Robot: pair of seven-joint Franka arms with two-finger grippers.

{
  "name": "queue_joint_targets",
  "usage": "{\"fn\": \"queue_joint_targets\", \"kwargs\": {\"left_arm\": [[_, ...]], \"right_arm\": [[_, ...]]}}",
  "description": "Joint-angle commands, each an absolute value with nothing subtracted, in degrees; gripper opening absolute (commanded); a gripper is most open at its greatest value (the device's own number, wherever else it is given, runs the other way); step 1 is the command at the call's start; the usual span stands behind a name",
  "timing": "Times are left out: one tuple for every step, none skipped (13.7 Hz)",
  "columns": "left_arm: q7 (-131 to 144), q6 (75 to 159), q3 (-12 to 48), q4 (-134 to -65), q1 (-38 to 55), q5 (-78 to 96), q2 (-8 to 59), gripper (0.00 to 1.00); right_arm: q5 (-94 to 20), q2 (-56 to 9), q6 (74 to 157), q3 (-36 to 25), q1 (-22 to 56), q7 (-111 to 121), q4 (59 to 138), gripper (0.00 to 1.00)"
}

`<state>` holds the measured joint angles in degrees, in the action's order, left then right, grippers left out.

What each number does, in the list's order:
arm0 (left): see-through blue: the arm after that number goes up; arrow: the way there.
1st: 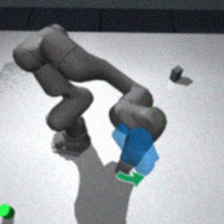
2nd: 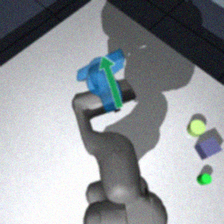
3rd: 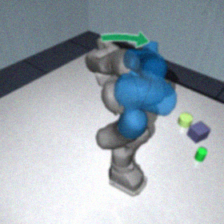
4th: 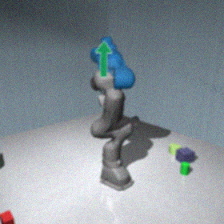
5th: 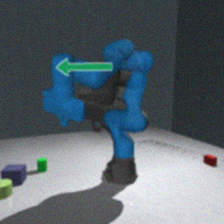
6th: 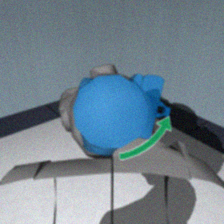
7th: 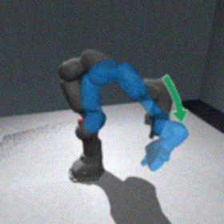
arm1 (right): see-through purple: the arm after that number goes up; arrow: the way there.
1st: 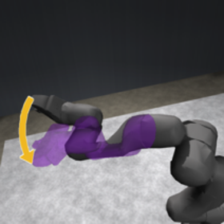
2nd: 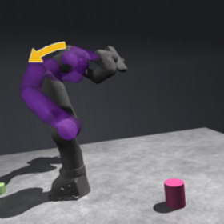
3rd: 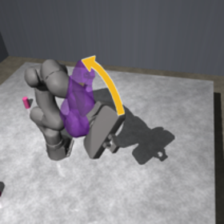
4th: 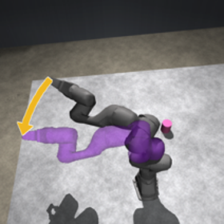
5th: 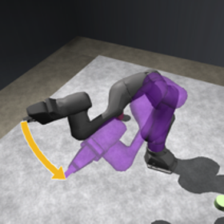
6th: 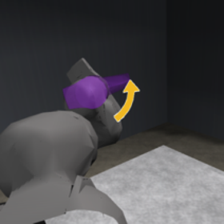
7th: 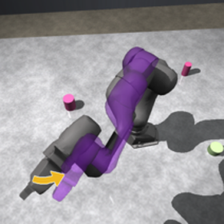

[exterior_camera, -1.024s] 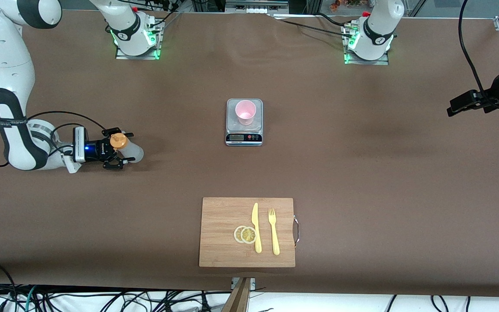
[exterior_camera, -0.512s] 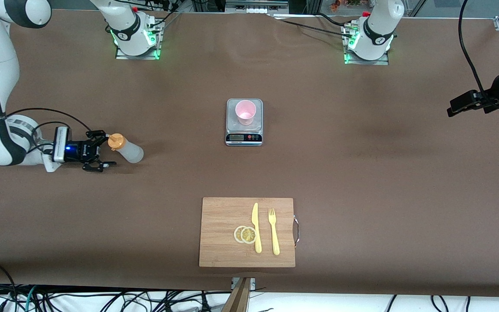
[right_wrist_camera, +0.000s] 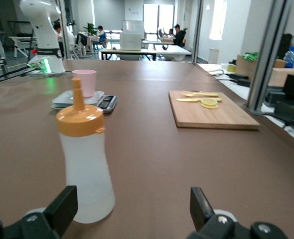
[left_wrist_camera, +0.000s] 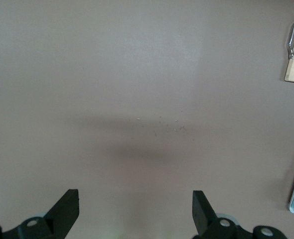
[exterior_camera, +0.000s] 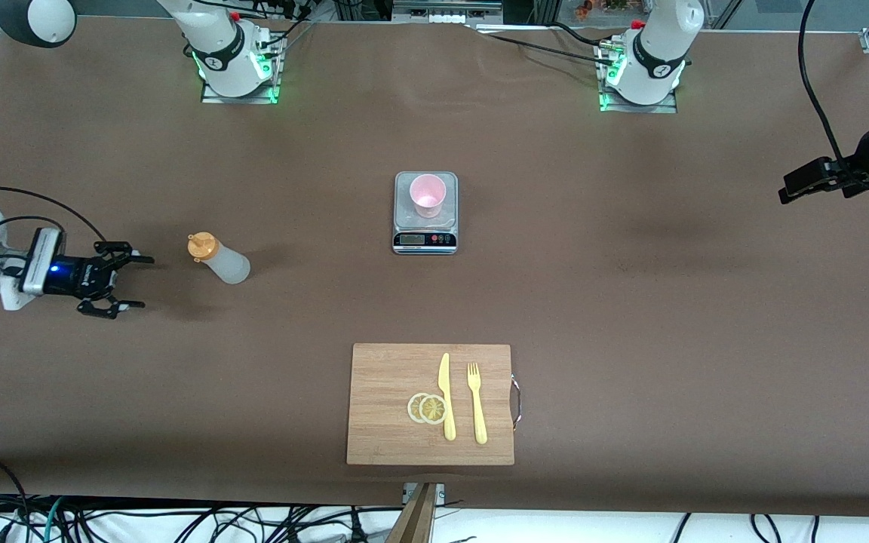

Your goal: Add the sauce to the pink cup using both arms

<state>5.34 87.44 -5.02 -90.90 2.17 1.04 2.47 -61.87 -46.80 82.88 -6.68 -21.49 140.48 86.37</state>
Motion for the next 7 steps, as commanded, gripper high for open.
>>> {"fn": "queue_joint_targets", "kwargs": {"left_arm": [[4.04, 87.97, -4.92, -90.18, 1.76, 2.46, 2.64, 1.0], [4.04, 88.07, -4.92, -90.18, 1.76, 2.46, 2.64, 1.0], [4.04, 88.15, -4.92, -90.18, 1.76, 2.46, 2.81, 1.0], [4.04, 88.15, -4.92, -90.09, 1.76, 2.46, 2.99, 1.0], [4.04, 88.24, -4.92, -90.09, 1.76, 2.46, 2.99, 1.0], [4.13, 88.59, -4.92, -90.09, 1.76, 2.37, 2.99, 1.0], [4.13, 88.59, -4.92, -90.0, 1.76, 2.29, 2.99, 1.0]], "right_arm": [[-60.82, -46.49, 85.33, -6.42, -19.79, 128.9, 81.5, 1.0], [-60.73, -46.49, 85.95, -6.42, -18.38, 123.63, 78.78, 1.0], [-60.73, -46.49, 86.74, -6.42, -16.98, 118.01, 76.66, 1.0], [-60.65, -46.49, 87.36, -6.5, -15.4, 112.21, 74.29, 1.0], [-60.56, -46.49, 88.15, -6.5, -14.08, 107.97, 72.35, 1.0], [-60.3, -46.49, 89.46, -6.5, -12.67, 104.71, 71.2, 1.0], [-59.86, -46.32, 90.95, -6.59, -11.35, 101.72, 70.5, 1.0]]}}
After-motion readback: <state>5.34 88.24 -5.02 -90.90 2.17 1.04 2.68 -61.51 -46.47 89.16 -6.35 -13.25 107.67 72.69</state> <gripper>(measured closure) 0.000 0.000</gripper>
